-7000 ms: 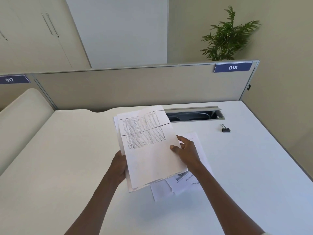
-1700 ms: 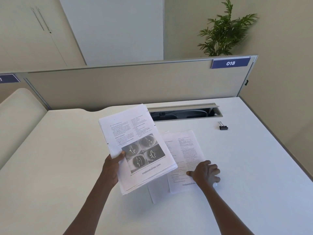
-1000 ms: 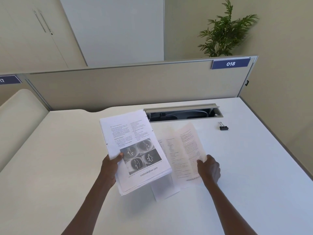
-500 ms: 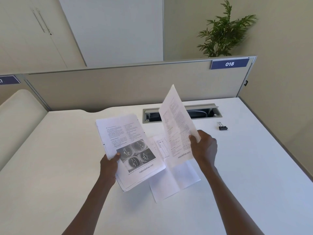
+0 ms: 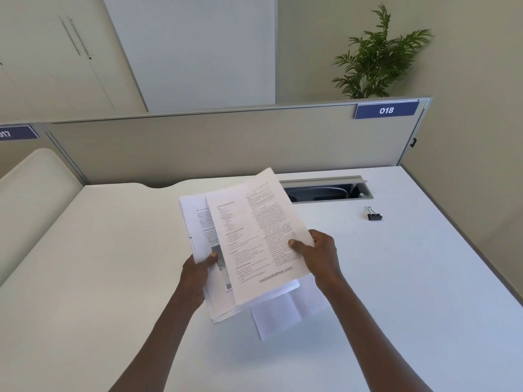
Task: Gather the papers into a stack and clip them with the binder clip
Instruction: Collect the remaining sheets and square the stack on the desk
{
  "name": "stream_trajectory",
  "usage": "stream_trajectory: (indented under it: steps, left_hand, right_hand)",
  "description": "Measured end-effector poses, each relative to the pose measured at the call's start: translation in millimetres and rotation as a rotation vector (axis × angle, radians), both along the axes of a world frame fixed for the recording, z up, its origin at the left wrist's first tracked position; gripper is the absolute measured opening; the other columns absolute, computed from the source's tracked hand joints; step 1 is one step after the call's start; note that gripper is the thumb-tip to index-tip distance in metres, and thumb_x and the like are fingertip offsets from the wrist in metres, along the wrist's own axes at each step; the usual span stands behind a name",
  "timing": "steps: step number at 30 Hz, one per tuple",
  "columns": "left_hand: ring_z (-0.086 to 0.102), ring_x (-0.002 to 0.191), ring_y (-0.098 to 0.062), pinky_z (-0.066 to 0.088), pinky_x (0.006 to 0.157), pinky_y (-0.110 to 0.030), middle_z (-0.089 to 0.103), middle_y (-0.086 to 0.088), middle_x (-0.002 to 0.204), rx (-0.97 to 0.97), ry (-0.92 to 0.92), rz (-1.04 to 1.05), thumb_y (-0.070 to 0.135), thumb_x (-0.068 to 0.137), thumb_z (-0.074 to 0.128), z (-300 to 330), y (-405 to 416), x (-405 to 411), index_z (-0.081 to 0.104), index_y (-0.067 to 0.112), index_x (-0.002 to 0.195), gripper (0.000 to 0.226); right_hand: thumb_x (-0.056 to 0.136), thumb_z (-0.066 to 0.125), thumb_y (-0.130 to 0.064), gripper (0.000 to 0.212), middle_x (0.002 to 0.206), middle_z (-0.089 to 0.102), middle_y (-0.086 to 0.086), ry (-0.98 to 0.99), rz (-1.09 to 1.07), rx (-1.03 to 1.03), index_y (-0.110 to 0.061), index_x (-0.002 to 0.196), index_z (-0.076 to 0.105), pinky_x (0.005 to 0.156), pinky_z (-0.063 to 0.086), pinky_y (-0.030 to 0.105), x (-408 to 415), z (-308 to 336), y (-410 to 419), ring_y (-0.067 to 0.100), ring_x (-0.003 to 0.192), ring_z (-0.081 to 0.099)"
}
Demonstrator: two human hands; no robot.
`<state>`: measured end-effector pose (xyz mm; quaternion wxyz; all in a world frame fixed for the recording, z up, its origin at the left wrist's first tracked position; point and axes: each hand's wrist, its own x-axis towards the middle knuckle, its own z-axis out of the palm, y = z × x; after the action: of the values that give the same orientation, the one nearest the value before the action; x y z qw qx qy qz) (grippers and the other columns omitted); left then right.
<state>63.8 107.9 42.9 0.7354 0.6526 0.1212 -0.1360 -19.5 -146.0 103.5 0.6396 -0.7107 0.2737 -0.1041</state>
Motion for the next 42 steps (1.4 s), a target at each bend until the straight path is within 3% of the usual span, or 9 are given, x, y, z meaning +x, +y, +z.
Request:
stream_trajectory:
  steps: [5, 9, 12, 15, 21, 24, 29, 33, 42]
  left_hand:
    - [0.071, 0.098, -0.035, 0.055, 0.088, -0.051, 0.075, -0.014, 0.108, -0.081, 0.053, -0.103, 0.016, 0.087, 0.07, 9.2, -3.0, -5.9, 0.072, 0.009, 0.111, 0.025]
    - [0.074, 0.088, -0.027, 0.059, 0.073, -0.04, 0.077, -0.011, 0.102, -0.132, 0.041, -0.129, 0.016, 0.087, 0.067, 17.6, -5.2, -11.0, 0.072, 0.01, 0.107, 0.022]
    - [0.074, 0.081, -0.027, 0.06, 0.061, -0.036, 0.077, -0.013, 0.095, -0.146, 0.054, -0.12, 0.007, 0.092, 0.06, 20.1, -6.4, -12.6, 0.074, 0.01, 0.099, 0.015]
    - [0.074, 0.084, -0.031, 0.06, 0.066, -0.041, 0.074, -0.02, 0.105, -0.156, 0.062, -0.148, 0.003, 0.09, 0.061, 23.9, -6.8, -14.0, 0.074, 0.007, 0.101, 0.017]
    - [0.07, 0.104, -0.035, 0.054, 0.09, -0.051, 0.074, -0.013, 0.113, -0.215, 0.101, -0.069, 0.047, 0.094, 0.057, 23.5, -5.2, -10.7, 0.07, 0.014, 0.116, 0.042]
    - [0.069, 0.095, -0.028, 0.052, 0.088, -0.045, 0.076, -0.003, 0.1, -0.189, 0.137, 0.005, 0.06, 0.096, 0.042, 29.6, -8.4, -11.5, 0.07, 0.022, 0.106, 0.048]
    - [0.074, 0.095, -0.027, 0.059, 0.071, -0.036, 0.075, -0.012, 0.112, -0.117, -0.006, -0.049, 0.013, 0.095, 0.061, 24.8, -5.9, -12.9, 0.069, 0.012, 0.112, 0.018]
    - [0.076, 0.082, -0.019, 0.059, 0.06, -0.028, 0.078, -0.003, 0.097, -0.112, -0.047, -0.048, 0.005, 0.095, 0.059, 24.1, -4.9, -18.2, 0.067, 0.011, 0.112, 0.019]
    - [0.069, 0.102, -0.029, 0.053, 0.085, -0.04, 0.074, -0.006, 0.115, -0.084, -0.053, 0.025, 0.011, 0.092, 0.063, 9.4, 12.3, -21.6, 0.065, 0.013, 0.123, 0.03]
  right_hand:
    - [0.081, 0.074, -0.017, 0.024, 0.097, 0.074, 0.0, 0.099, 0.054, -0.19, -0.011, 0.102, 0.067, 0.074, 0.057, 0.034, 2.8, -22.3, 8.7, 0.022, 0.086, 0.07]
    - [0.084, 0.07, -0.028, 0.036, 0.107, 0.07, 0.001, 0.129, 0.11, -0.361, -0.013, 0.116, 0.064, 0.085, 0.054, 0.037, 3.9, -27.0, 11.4, 0.023, 0.097, 0.065]
    - [0.087, 0.069, -0.027, 0.039, 0.111, 0.071, -0.001, 0.112, 0.179, -0.25, -0.016, 0.124, 0.062, 0.086, 0.055, 0.036, 3.0, -27.1, 12.3, 0.021, 0.099, 0.066]
    - [0.083, 0.073, -0.019, 0.045, 0.11, 0.072, -0.002, 0.087, 0.205, -0.162, -0.017, 0.126, 0.061, 0.084, 0.057, 0.036, 2.2, -28.4, 14.6, 0.019, 0.095, 0.068]
    - [0.081, 0.075, -0.016, 0.056, 0.115, 0.069, -0.002, 0.047, 0.183, -0.275, -0.019, 0.132, 0.054, 0.085, 0.055, 0.034, 3.4, -26.1, 21.5, 0.019, 0.096, 0.066]
    - [0.081, 0.074, -0.015, 0.056, 0.114, 0.069, -0.002, 0.036, 0.177, -0.295, -0.023, 0.133, 0.053, 0.08, 0.055, 0.031, 3.1, -25.1, 25.7, 0.017, 0.091, 0.065]
    - [0.082, 0.074, -0.015, 0.055, 0.116, 0.068, -0.001, 0.021, 0.199, -0.288, -0.022, 0.132, 0.053, 0.078, 0.05, 0.027, 3.9, -26.8, 26.3, 0.015, 0.09, 0.062]
    - [0.089, 0.068, -0.024, 0.049, 0.118, 0.065, 0.002, 0.068, 0.202, -0.255, -0.019, 0.135, 0.051, 0.081, 0.048, 0.027, 2.8, -31.3, 23.5, 0.015, 0.094, 0.06]
    - [0.089, 0.064, -0.045, 0.064, 0.13, 0.055, 0.017, 0.361, 0.112, -0.497, -0.005, 0.136, 0.045, 0.101, 0.041, 0.041, -10.1, -74.9, -2.2, 0.035, 0.126, 0.047]
